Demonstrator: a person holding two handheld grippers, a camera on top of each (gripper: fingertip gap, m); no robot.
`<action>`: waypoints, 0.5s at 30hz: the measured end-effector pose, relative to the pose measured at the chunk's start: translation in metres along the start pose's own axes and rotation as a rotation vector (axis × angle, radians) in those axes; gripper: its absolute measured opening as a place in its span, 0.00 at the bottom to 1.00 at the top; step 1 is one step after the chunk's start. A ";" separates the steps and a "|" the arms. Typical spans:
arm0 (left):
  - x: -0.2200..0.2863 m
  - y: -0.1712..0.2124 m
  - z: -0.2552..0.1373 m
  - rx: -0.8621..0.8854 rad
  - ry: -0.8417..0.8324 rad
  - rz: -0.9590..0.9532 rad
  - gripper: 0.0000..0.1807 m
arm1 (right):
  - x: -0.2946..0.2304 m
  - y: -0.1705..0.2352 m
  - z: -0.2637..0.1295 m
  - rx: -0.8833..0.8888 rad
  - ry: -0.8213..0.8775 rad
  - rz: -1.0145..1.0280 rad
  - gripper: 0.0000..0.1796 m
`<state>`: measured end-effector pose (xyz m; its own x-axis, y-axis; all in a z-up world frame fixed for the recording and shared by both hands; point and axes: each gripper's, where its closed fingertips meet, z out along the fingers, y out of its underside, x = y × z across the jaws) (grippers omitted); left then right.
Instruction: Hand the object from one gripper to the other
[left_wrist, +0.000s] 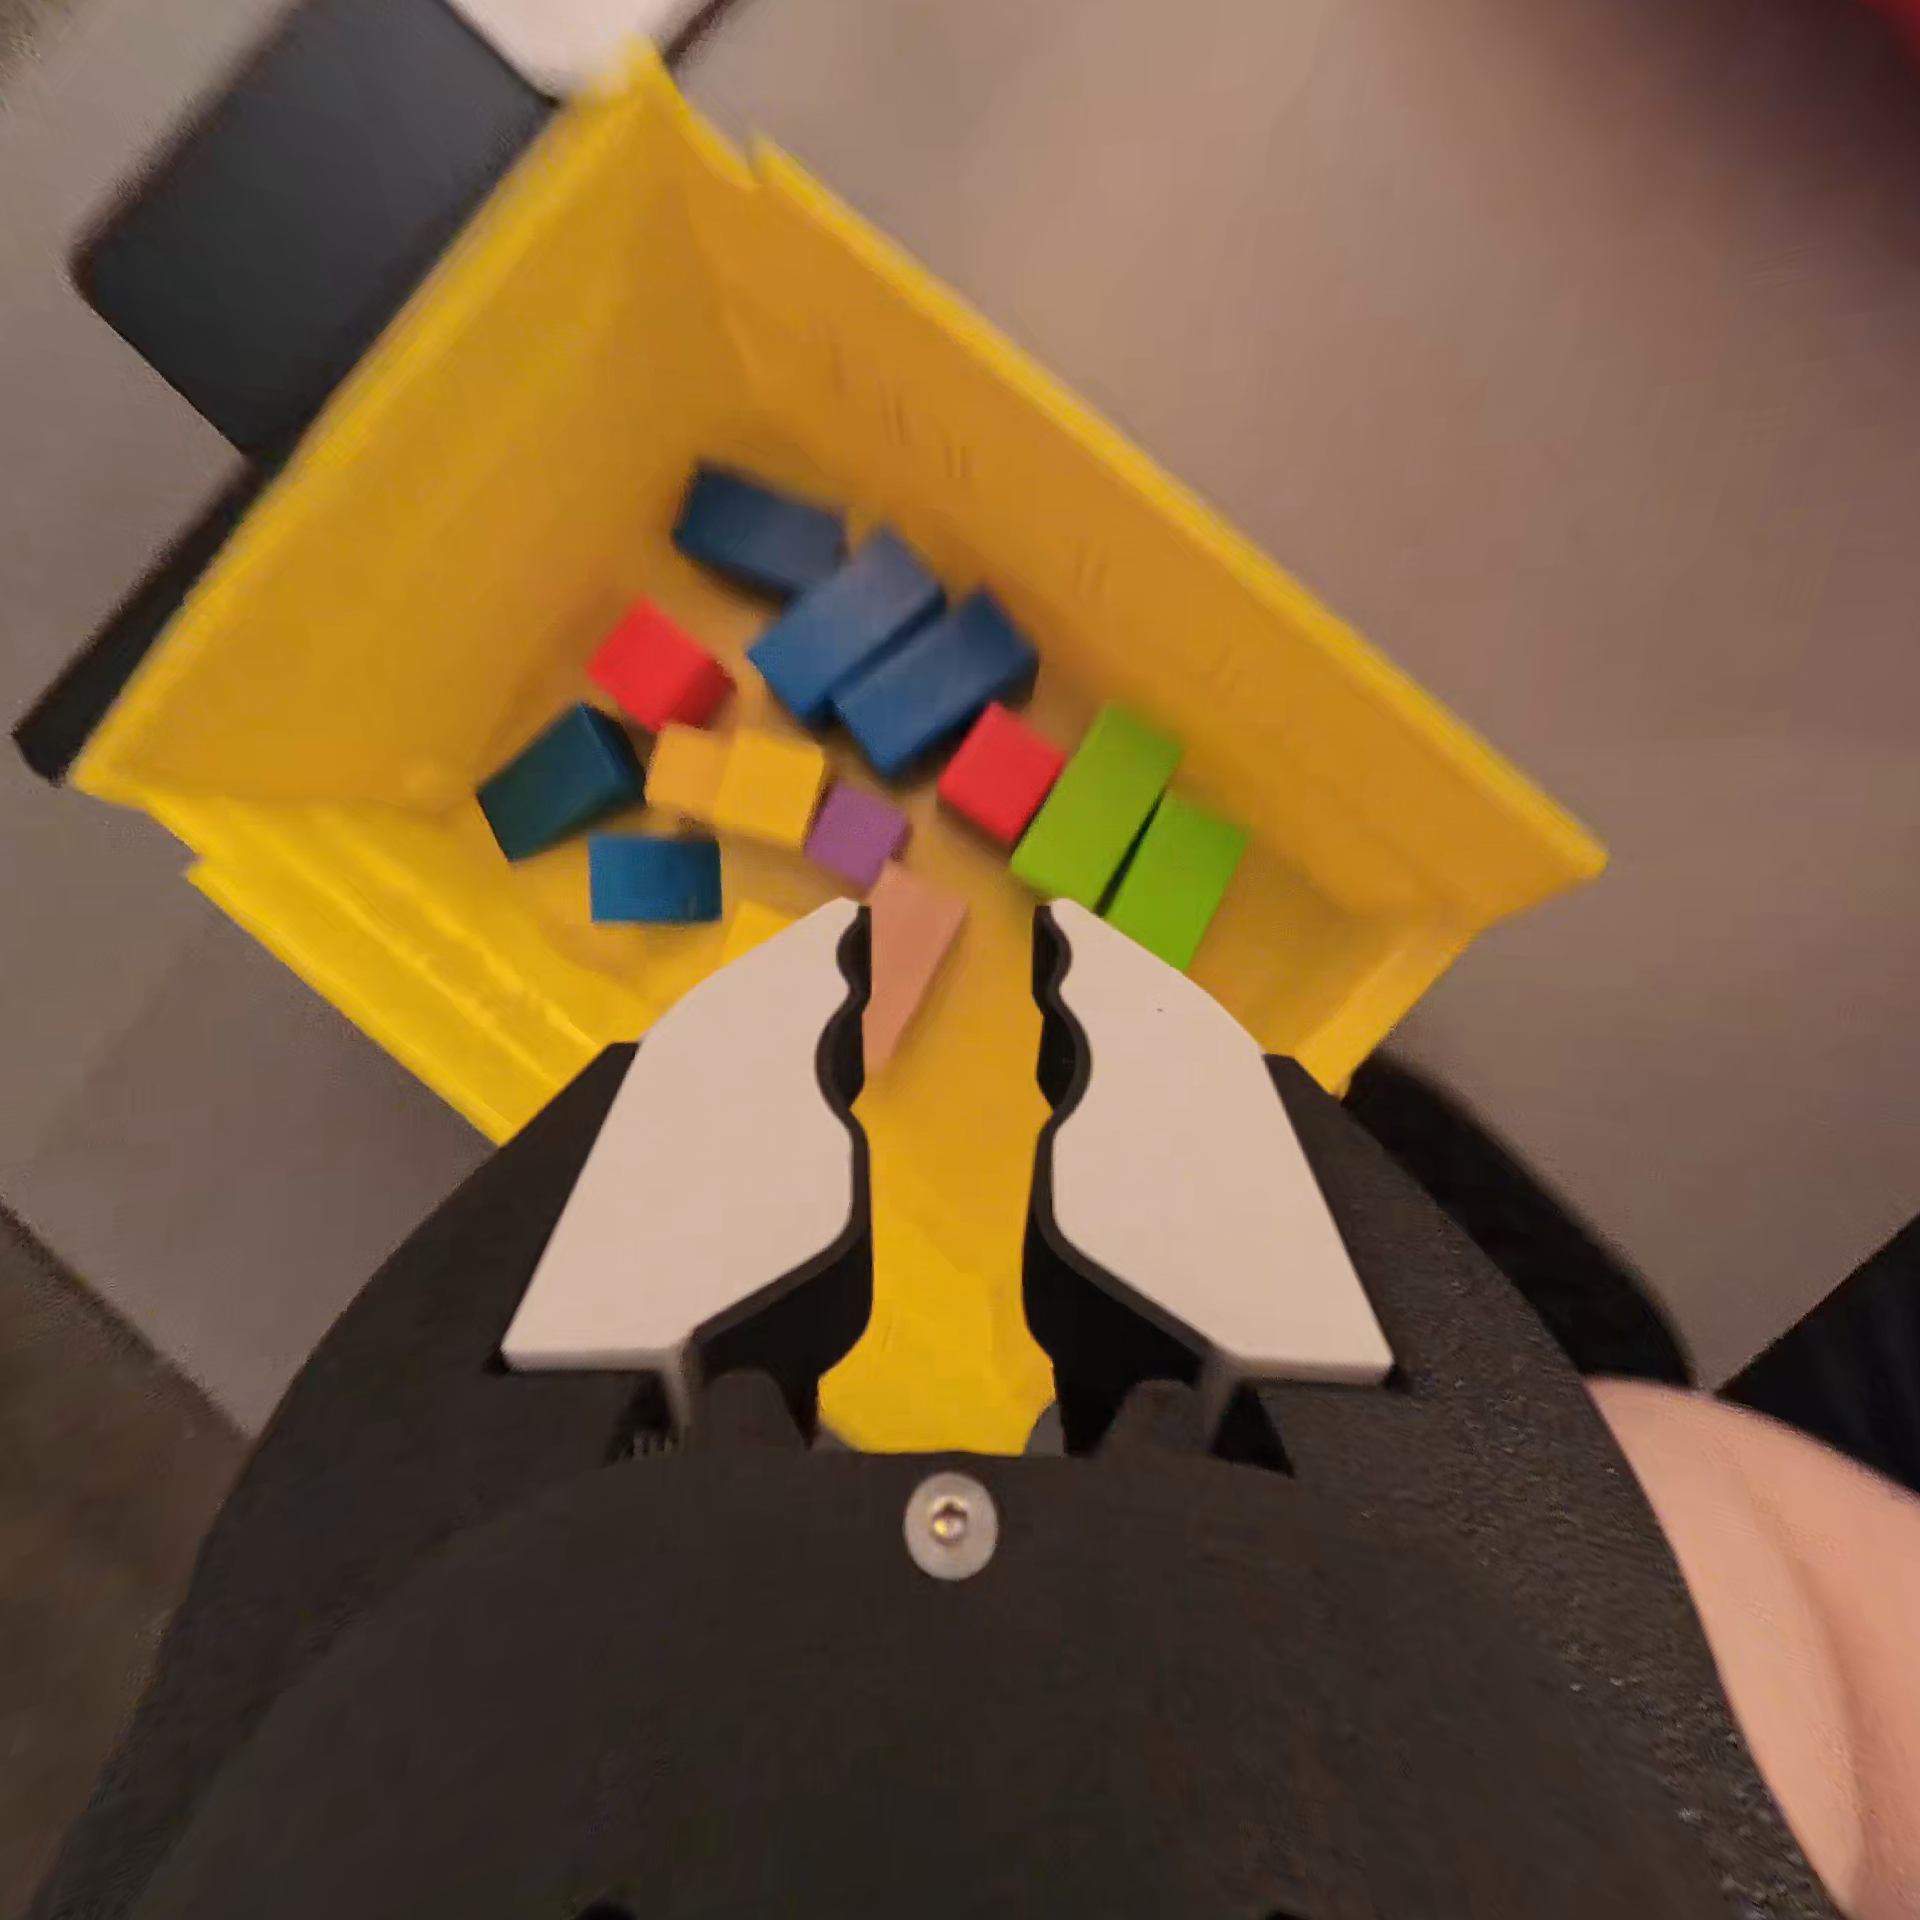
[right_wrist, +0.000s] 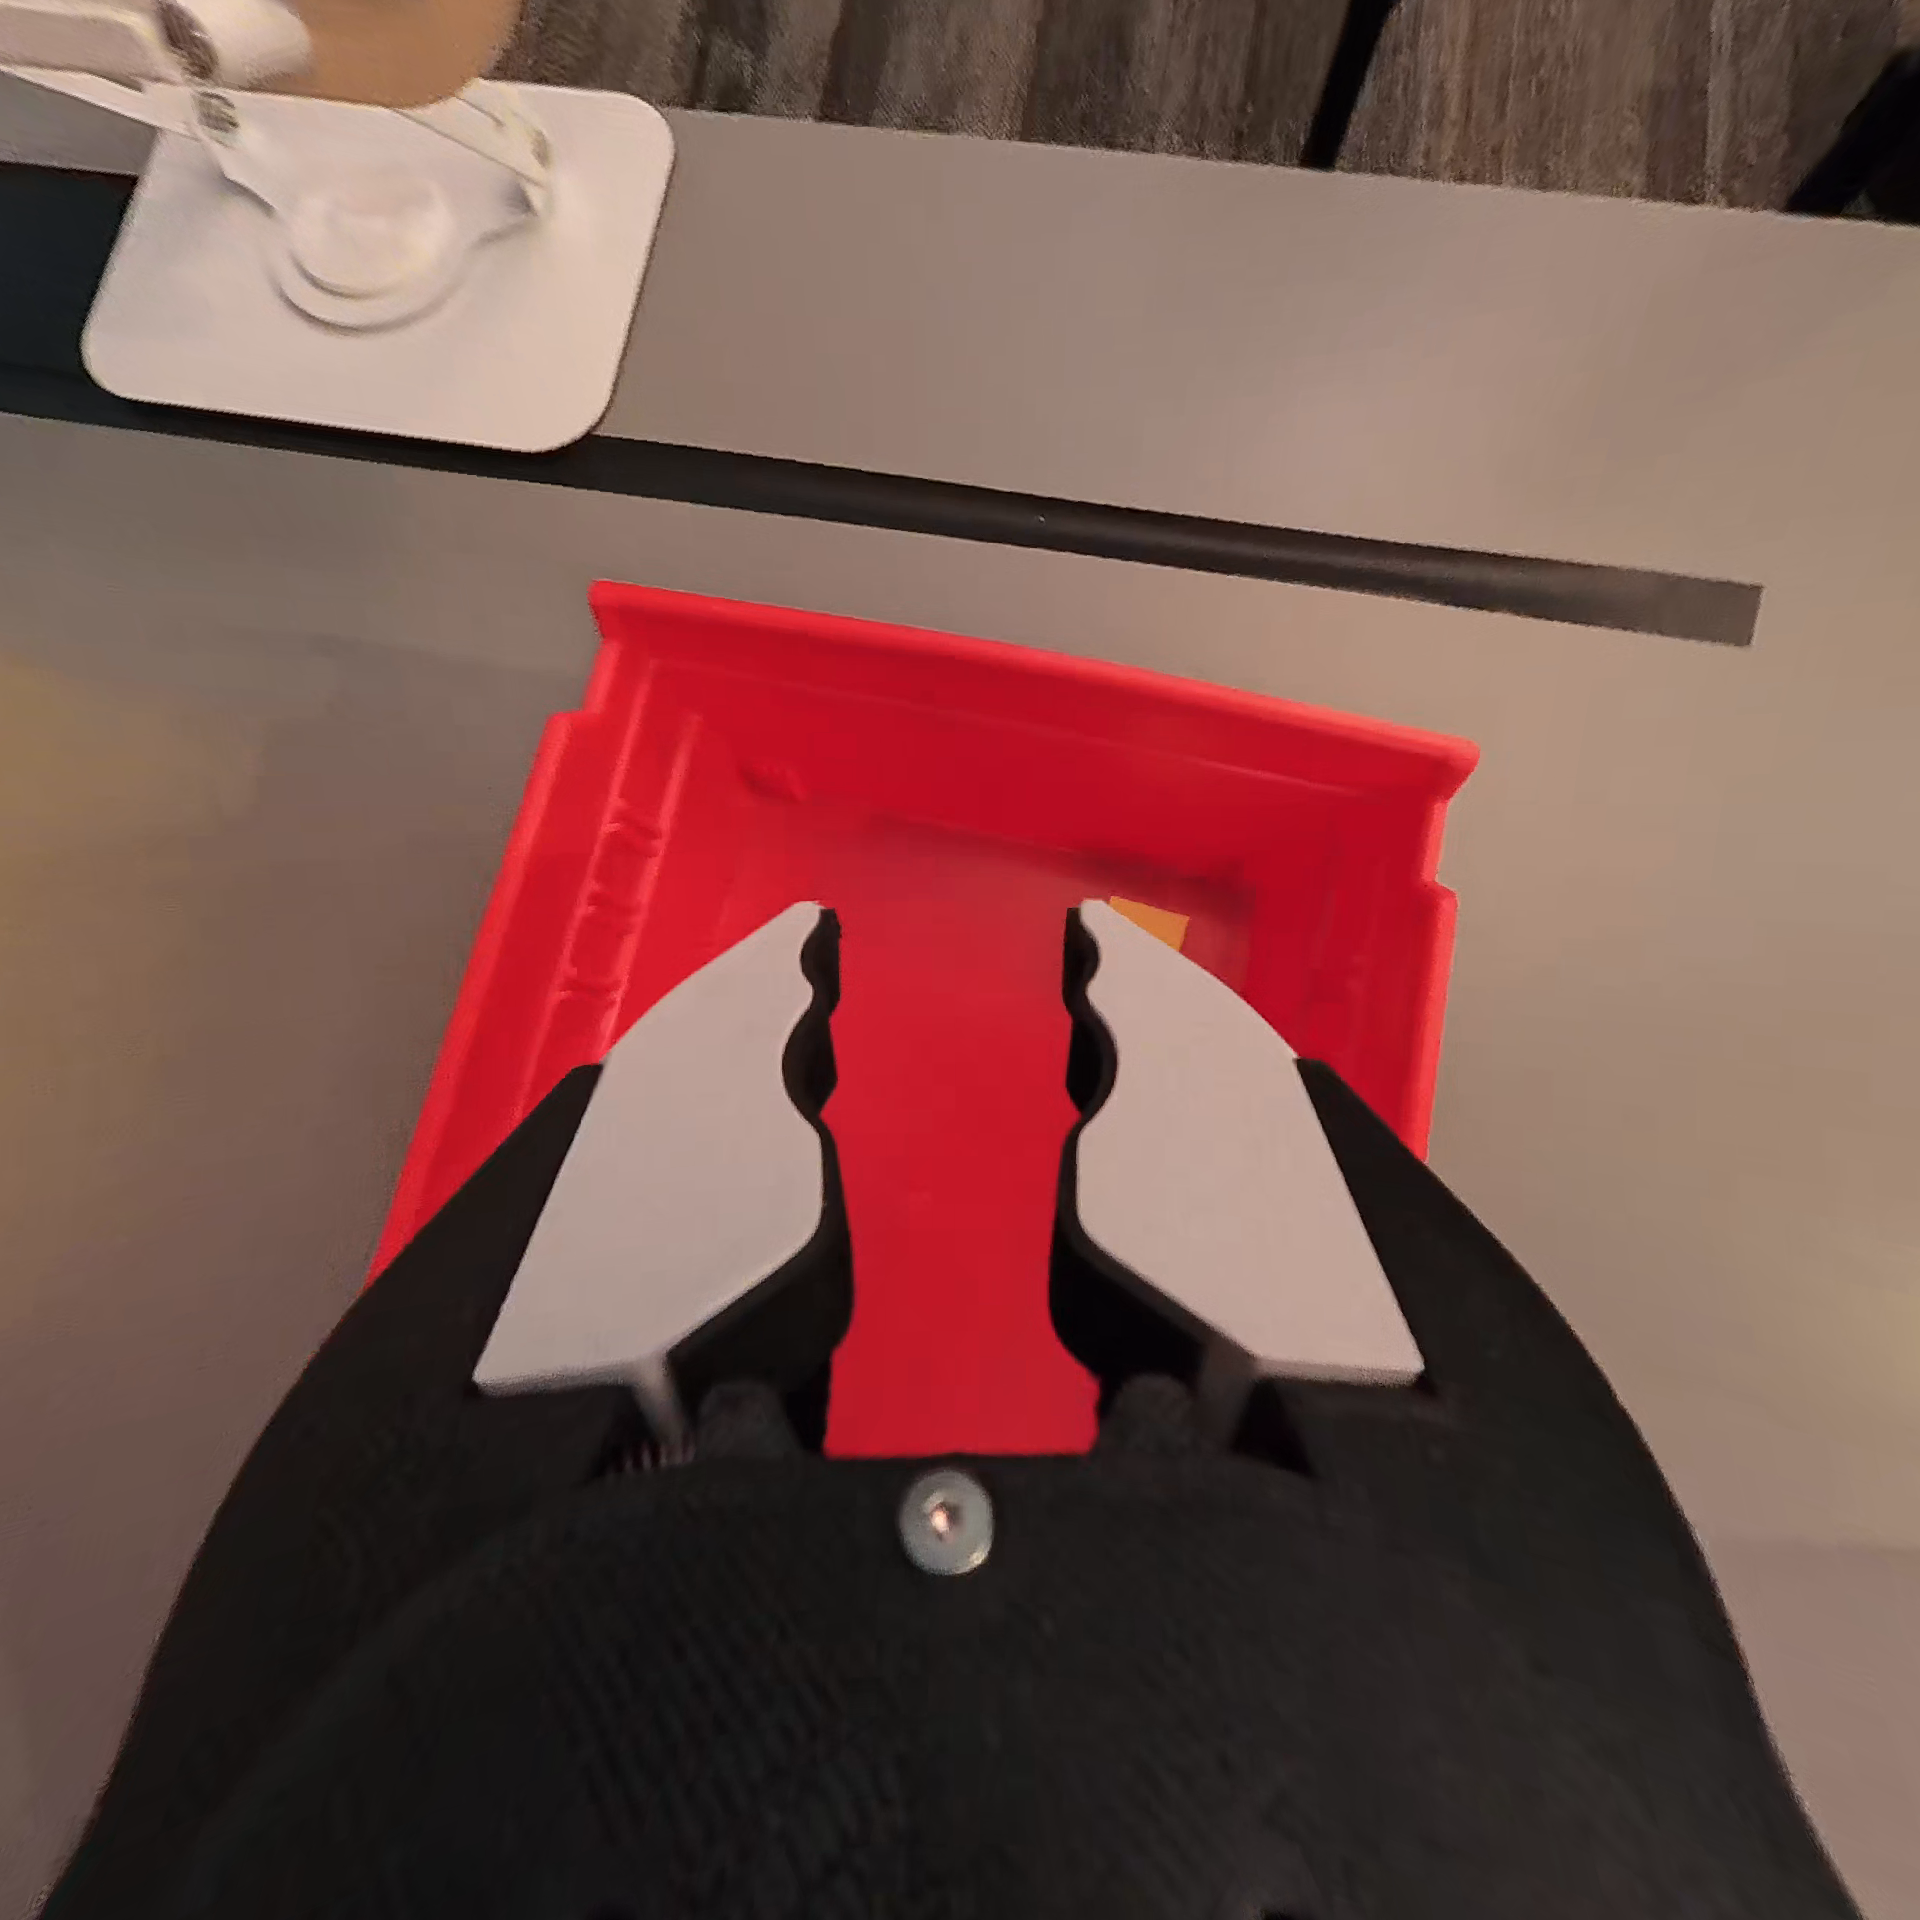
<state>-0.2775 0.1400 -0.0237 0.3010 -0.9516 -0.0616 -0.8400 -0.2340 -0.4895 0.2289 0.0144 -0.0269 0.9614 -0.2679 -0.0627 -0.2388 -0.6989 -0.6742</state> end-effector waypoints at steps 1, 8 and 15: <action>0.003 0.012 0.008 -0.076 0.001 0.040 0.15 | -0.002 -0.001 -0.004 0.007 -0.007 -0.005 0.24; -0.002 0.033 0.056 -0.278 0.005 0.073 0.11 | -0.004 0.003 -0.013 0.010 -0.055 -0.008 0.24; -0.013 0.056 0.076 -0.380 0.006 0.073 0.18 | 0.005 0.010 -0.011 -0.018 -0.076 0.022 0.23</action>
<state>-0.2940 0.1541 -0.1170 0.2324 -0.9694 -0.0785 -0.9669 -0.2216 -0.1267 0.2302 -0.0016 -0.0261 0.9634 -0.2324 -0.1334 -0.2614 -0.7058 -0.6584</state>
